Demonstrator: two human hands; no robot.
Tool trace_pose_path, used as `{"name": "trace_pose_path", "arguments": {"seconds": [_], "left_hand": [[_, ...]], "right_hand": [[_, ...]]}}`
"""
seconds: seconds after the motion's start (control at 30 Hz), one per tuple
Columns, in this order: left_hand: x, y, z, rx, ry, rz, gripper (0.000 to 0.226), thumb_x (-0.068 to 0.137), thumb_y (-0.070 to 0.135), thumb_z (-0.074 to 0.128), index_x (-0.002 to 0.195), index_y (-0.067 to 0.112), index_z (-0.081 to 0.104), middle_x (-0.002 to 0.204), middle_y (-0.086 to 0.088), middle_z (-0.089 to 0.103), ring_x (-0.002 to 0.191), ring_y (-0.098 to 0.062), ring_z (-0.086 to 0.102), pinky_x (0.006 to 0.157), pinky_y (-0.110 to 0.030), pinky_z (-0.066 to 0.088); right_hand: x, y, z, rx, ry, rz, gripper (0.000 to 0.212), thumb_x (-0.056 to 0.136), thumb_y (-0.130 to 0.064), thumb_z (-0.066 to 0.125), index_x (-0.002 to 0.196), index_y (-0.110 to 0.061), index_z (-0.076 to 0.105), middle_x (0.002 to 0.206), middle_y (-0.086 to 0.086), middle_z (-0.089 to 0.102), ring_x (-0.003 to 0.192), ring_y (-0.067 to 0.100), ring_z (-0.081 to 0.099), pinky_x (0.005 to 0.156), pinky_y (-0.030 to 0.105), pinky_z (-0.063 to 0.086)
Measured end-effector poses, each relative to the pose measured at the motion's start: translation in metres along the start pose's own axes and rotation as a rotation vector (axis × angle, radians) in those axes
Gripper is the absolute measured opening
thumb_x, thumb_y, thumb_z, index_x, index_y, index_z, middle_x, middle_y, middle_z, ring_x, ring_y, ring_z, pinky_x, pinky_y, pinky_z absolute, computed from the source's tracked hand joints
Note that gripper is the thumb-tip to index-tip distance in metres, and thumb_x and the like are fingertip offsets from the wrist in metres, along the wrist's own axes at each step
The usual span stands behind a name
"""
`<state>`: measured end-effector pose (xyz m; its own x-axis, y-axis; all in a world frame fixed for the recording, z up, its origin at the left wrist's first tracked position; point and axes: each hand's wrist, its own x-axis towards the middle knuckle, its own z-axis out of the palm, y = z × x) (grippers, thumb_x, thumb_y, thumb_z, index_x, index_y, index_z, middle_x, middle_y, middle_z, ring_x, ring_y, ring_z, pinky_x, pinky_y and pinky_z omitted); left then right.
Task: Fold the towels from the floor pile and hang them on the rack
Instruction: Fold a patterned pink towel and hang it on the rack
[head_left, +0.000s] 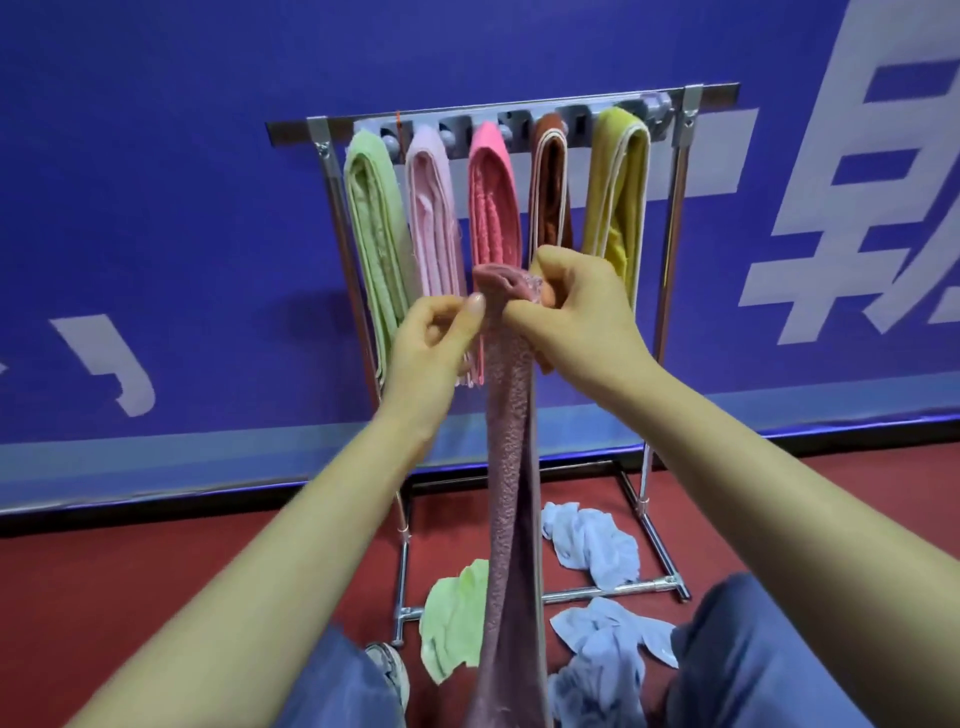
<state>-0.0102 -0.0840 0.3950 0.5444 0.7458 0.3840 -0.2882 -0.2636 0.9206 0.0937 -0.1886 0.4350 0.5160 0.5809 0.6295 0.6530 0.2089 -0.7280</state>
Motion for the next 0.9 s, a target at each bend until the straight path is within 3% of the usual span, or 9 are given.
{"name": "trace_pose_path", "arguments": {"seconds": [0.1, 0.2, 0.27, 0.37, 0.43, 0.57, 0.7, 0.77, 0.9], "left_hand": [[-0.059, -0.047, -0.012, 0.137, 0.097, -0.019, 0.013, 0.082, 0.028, 0.064, 0.088, 0.018, 0.059, 0.079, 0.008, 0.062, 0.075, -0.011, 0.055, 0.073, -0.037, 0.045], [-0.110, -0.086, -0.017, 0.191, -0.333, -0.258, 0.039, 0.068, 0.018, 0.068, 0.105, 0.025, 0.061, 0.098, 0.013, 0.071, 0.093, -0.009, 0.065, 0.084, -0.033, 0.051], [-0.122, -0.099, -0.009, 0.305, -0.472, -0.301, 0.047, 0.073, 0.021, 0.077, 0.116, 0.031, 0.058, 0.109, 0.018, 0.071, 0.105, -0.004, 0.066, 0.094, -0.031, 0.052], [-0.113, -0.099, 0.019, 0.498, -0.371, -0.341, 0.032, 0.078, 0.041, 0.077, 0.105, 0.026, 0.070, 0.106, 0.007, 0.076, 0.102, -0.011, 0.070, 0.092, -0.030, 0.054], [-0.104, -0.097, 0.038, 0.575, -0.294, -0.295, 0.049, 0.076, 0.050, 0.062, 0.101, 0.009, 0.075, 0.105, -0.008, 0.076, 0.099, -0.018, 0.070, 0.090, -0.033, 0.053], [-0.081, -0.093, 0.050, 0.196, -0.043, -0.441, 0.031, 0.090, 0.028, 0.069, 0.080, -0.001, 0.060, 0.063, 0.001, 0.059, 0.068, -0.016, 0.051, 0.070, -0.037, 0.050], [-0.059, -0.077, 0.044, -0.227, -0.020, -0.669, 0.014, 0.104, 0.026, 0.053, 0.096, 0.019, 0.061, 0.083, -0.004, 0.068, 0.071, -0.019, 0.067, 0.062, -0.033, 0.055], [-0.055, -0.070, 0.032, -0.424, -0.059, -0.726, 0.020, 0.106, 0.020, 0.046, 0.099, 0.011, 0.064, 0.084, -0.009, 0.071, 0.071, -0.020, 0.070, 0.071, -0.038, 0.058], [-0.062, -0.077, 0.016, -0.470, -0.175, -0.692, 0.030, 0.089, -0.019, 0.044, 0.114, -0.010, 0.058, 0.108, -0.027, 0.061, 0.104, -0.034, 0.066, 0.097, -0.045, 0.055]], "right_hand": [[-0.002, -0.006, -0.002, -0.079, 0.037, -0.021, 0.026, 0.062, -0.021, 0.058, 0.059, -0.015, 0.033, 0.053, -0.003, 0.031, 0.053, 0.029, 0.037, 0.048, 0.040, 0.040], [-0.007, -0.012, -0.001, -0.215, 0.058, -0.067, 0.030, 0.066, -0.015, 0.063, 0.059, -0.014, 0.034, 0.052, -0.005, 0.030, 0.054, 0.013, 0.029, 0.049, 0.030, 0.027], [-0.010, -0.019, 0.006, -0.257, 0.060, -0.099, 0.037, 0.066, -0.014, 0.065, 0.057, -0.019, 0.029, 0.050, -0.005, 0.030, 0.050, 0.012, 0.027, 0.047, 0.022, 0.021], [-0.011, -0.027, 0.022, -0.239, 0.035, -0.123, 0.042, 0.067, -0.013, 0.067, 0.058, -0.024, 0.028, 0.050, -0.006, 0.032, 0.050, 0.013, 0.030, 0.050, 0.023, 0.024], [-0.012, -0.034, 0.031, -0.230, -0.058, -0.122, 0.040, 0.071, -0.013, 0.071, 0.059, -0.023, 0.034, 0.052, -0.008, 0.038, 0.052, 0.013, 0.036, 0.053, 0.024, 0.026], [-0.013, -0.030, 0.033, -0.188, -0.296, -0.078, 0.023, 0.080, -0.033, 0.077, 0.075, -0.017, 0.061, 0.065, -0.009, 0.061, 0.059, 0.001, 0.053, 0.064, 0.019, 0.043], [-0.027, 0.023, 0.007, -0.405, -0.173, -0.020, 0.014, 0.079, -0.031, 0.066, 0.072, -0.021, 0.059, 0.067, -0.007, 0.064, 0.069, 0.017, 0.061, 0.070, 0.039, 0.053], [-0.047, 0.053, -0.006, -0.505, -0.181, 0.081, 0.009, 0.074, -0.032, 0.060, 0.073, -0.023, 0.059, 0.065, -0.007, 0.063, 0.069, 0.020, 0.062, 0.069, 0.042, 0.053], [-0.093, 0.088, -0.010, -0.515, -0.323, 0.130, 0.008, 0.076, -0.021, 0.064, 0.083, -0.023, 0.059, 0.065, -0.006, 0.062, 0.066, 0.022, 0.060, 0.068, 0.043, 0.052]]}}
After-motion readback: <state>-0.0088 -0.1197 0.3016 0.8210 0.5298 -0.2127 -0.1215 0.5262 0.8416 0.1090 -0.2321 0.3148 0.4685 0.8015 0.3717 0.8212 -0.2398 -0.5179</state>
